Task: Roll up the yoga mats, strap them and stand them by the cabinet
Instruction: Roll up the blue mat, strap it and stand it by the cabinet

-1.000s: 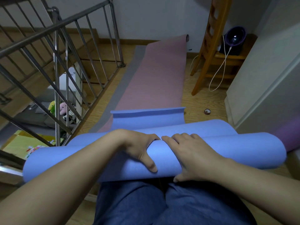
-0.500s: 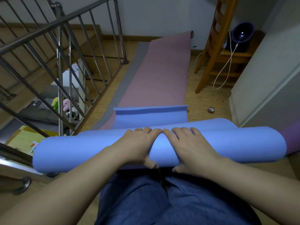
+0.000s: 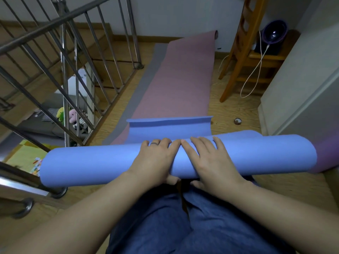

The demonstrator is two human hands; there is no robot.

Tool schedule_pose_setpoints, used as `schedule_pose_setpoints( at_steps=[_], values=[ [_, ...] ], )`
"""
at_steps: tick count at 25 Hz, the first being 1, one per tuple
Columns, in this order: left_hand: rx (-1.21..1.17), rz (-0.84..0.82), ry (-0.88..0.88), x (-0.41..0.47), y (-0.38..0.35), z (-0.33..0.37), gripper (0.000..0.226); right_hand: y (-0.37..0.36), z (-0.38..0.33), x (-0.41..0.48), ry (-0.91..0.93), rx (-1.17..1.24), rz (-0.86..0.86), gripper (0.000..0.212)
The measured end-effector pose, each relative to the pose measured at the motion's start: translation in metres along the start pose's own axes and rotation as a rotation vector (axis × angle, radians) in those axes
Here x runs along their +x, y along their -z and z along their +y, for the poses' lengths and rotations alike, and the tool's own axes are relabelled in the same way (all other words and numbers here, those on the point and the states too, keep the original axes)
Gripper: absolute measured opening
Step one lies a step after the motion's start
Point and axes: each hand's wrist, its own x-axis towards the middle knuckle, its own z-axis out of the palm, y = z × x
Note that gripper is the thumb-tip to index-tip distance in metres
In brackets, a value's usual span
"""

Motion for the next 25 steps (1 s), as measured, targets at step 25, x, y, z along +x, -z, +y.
schedule_pose_setpoints(
  at_steps=[25],
  values=[
    [-0.117,-0.279,-0.065,-0.003,0.028,0.001,0.099,0.046,0.016,0.018,0.054,0.260,-0.439,0.102]
  ],
)
